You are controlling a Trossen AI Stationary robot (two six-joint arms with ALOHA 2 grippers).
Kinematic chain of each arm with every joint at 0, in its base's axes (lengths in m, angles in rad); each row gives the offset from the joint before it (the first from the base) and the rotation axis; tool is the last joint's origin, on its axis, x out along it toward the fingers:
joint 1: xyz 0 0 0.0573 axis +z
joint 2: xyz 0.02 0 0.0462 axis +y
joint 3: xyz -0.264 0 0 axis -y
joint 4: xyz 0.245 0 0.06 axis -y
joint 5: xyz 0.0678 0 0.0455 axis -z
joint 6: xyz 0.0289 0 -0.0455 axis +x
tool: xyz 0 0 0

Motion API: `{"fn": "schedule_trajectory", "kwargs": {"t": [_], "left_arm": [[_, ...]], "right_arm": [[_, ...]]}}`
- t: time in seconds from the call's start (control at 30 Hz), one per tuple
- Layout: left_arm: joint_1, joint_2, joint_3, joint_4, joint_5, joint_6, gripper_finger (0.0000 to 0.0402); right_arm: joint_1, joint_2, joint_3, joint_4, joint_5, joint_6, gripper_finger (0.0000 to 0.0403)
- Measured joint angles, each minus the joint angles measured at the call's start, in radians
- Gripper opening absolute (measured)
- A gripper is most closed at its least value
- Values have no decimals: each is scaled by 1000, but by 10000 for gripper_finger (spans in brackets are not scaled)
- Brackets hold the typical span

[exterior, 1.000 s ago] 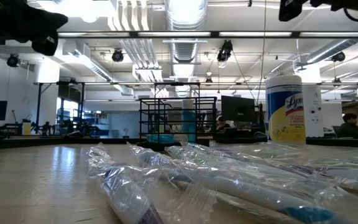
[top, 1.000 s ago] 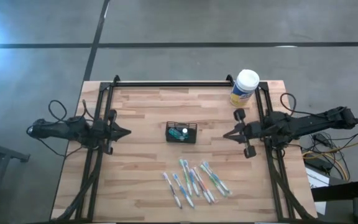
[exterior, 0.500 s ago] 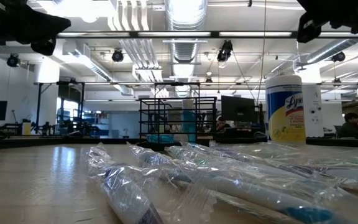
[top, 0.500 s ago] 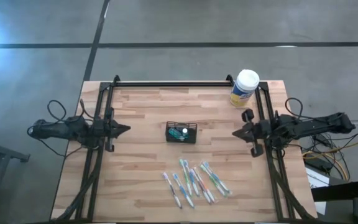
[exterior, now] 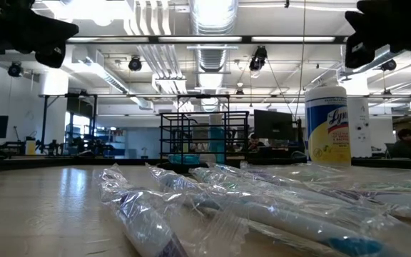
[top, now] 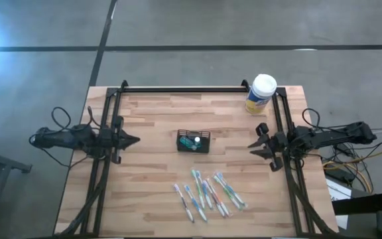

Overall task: Pick & Place toothbrushing station
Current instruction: Put the right blue toothbrush into the black wire organizer

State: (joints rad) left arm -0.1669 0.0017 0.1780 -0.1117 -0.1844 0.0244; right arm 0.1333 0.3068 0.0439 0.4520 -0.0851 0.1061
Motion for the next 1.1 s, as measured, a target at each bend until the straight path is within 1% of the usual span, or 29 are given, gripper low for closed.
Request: {"fn": "schedule_trajectory", "kwargs": {"t": [0.1,0.17,0.4,0.57,0.67,0.8,0.87,0.93,1.0,1.1], "left_arm": [[0,3,-1,-3,0,-2,16],[0,5,-1,-3,0,-19,19],[0,21,-1,-3,0,-44,25],[0,22,2,-3,0,-44,20],[0,22,2,-6,0,-44,13],[1,21,6,-46,0,-58,4],[1,21,13,-63,0,-61,4],[1,21,15,-67,-10,-61,3],[1,21,16,-74,-41,-61,3],[1,21,25,-89,-64,-52,2]], "right_arm": [[0,17,0,2,-1,-1,93],[0,28,0,0,5,-14,83],[0,68,13,1,50,-66,15],[0,66,32,1,64,-88,11],[0,66,51,0,95,-95,11],[1,67,89,-19,118,-115,11],[15,72,110,-49,163,-118,11],[44,92,126,-86,250,-125,11],[84,119,135,-106,329,-146,11],[158,151,142,-105,388,-210,11]]}}
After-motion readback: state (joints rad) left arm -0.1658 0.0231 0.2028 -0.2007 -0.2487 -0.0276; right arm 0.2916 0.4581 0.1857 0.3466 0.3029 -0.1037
